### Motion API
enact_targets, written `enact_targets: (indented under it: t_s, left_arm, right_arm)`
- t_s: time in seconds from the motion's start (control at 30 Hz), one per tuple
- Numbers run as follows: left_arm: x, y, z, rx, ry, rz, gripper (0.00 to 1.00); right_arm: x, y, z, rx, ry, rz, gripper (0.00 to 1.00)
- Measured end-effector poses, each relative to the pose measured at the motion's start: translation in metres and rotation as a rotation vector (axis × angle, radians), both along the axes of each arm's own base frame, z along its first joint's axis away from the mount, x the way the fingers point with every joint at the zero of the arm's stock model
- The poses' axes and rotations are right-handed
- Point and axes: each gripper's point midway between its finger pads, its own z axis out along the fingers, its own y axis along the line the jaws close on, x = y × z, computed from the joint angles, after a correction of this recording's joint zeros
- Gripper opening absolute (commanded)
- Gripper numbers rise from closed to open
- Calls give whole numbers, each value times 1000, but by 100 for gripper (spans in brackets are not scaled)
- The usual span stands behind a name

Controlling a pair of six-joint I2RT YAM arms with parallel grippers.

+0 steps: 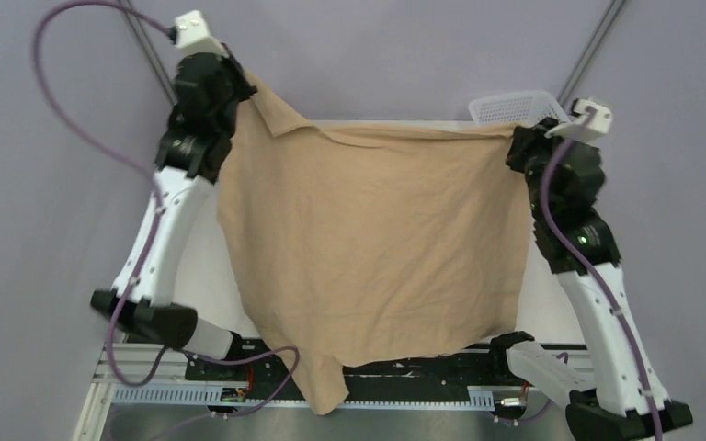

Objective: Fold and stack the t-shirts
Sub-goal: Flatten out the tshirt, then fold the flattened tshirt in 1/3 of the way

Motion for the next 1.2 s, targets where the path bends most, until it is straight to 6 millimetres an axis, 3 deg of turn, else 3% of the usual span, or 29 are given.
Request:
enact_targets:
  t_s: [0.1, 0.17, 0.3, 0.37, 0.43, 0.5, 0.6, 0.87, 0.97, 1.07, 1.2]
  left_arm:
    - [94, -25, -110, 122, 244, 5, 0]
    - [138, -39, -195, 189, 414, -5, 0]
    - [174, -51, -337, 279, 685, -31, 0]
    - [180, -55, -382, 298, 767, -45, 0]
    - [186, -59, -410, 305, 811, -57, 0]
    - [192, -62, -425, 307, 828, -63, 0]
    - [201, -63, -429, 302, 819, -61, 0]
    - [213, -65, -417, 256, 773, -40, 0]
    - [201, -62, -422, 240, 792, -30, 0]
    - [175, -55, -422, 213, 827, -14, 0]
    - [136, -45, -400, 145, 839, 24, 0]
  right_arm:
    - [54, -6, -85, -24, 204, -70, 4]
    - [85, -13, -151, -30, 356, -100, 4]
    - [126, -24, -258, -9, 598, -113, 3]
    - [141, -25, -307, 10, 701, -103, 3]
    - [147, -26, -344, 22, 784, -97, 2]
    - [153, -26, -372, 30, 846, -94, 2]
    - [166, -26, -386, 31, 870, -93, 3]
    - [192, -26, -366, 33, 791, -91, 3]
    - [192, -27, -366, 23, 790, -90, 3]
    - [190, -29, -362, 15, 790, -92, 3]
    - [187, -32, -345, 12, 763, -95, 3]
